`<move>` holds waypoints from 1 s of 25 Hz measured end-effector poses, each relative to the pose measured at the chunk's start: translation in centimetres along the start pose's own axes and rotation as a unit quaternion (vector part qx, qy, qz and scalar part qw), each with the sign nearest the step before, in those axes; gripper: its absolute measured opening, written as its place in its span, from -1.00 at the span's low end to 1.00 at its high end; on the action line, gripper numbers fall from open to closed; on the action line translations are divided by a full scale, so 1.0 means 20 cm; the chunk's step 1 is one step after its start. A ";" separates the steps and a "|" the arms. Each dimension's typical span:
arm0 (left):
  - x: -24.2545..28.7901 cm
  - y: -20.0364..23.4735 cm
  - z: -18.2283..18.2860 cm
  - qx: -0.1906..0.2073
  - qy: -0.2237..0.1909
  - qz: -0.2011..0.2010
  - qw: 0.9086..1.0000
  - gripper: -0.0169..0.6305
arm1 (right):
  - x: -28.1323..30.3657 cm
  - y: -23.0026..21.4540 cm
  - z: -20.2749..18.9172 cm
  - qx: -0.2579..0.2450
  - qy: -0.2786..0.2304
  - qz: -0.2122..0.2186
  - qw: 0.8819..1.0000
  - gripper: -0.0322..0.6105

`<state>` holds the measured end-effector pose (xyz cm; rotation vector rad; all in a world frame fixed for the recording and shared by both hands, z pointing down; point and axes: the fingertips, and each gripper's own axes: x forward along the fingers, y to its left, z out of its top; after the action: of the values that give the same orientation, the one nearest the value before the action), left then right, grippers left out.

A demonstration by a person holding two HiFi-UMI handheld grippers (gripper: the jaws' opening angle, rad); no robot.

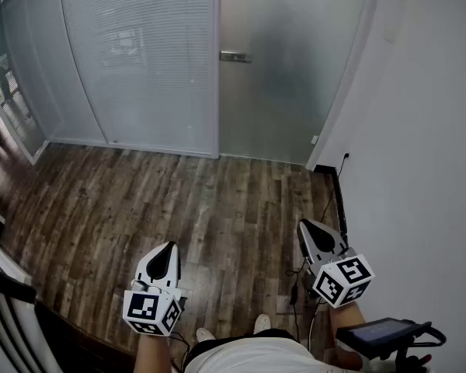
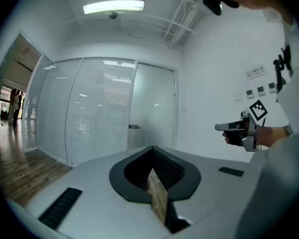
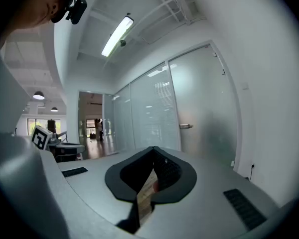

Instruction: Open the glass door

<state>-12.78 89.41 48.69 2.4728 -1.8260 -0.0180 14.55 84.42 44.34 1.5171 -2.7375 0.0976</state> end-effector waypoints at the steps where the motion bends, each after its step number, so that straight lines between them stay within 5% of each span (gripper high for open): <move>1: 0.00 0.00 0.00 0.001 0.000 -0.001 1.000 -0.97 | 0.00 0.00 -0.01 0.001 0.000 -0.001 1.000 -0.89; 12: 0.05 -0.08 0.06 0.011 0.005 -0.009 1.000 -0.97 | -0.05 -0.07 -0.01 0.014 -0.006 -0.005 1.000 -0.89; 25: 0.41 -0.53 0.21 0.010 0.016 -0.013 1.000 -0.97 | -0.09 -0.59 0.11 0.031 0.000 0.007 0.999 -0.89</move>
<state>-0.41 84.52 44.02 2.4941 -1.7908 0.0374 25.47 79.55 42.59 1.5108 -2.7704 0.1846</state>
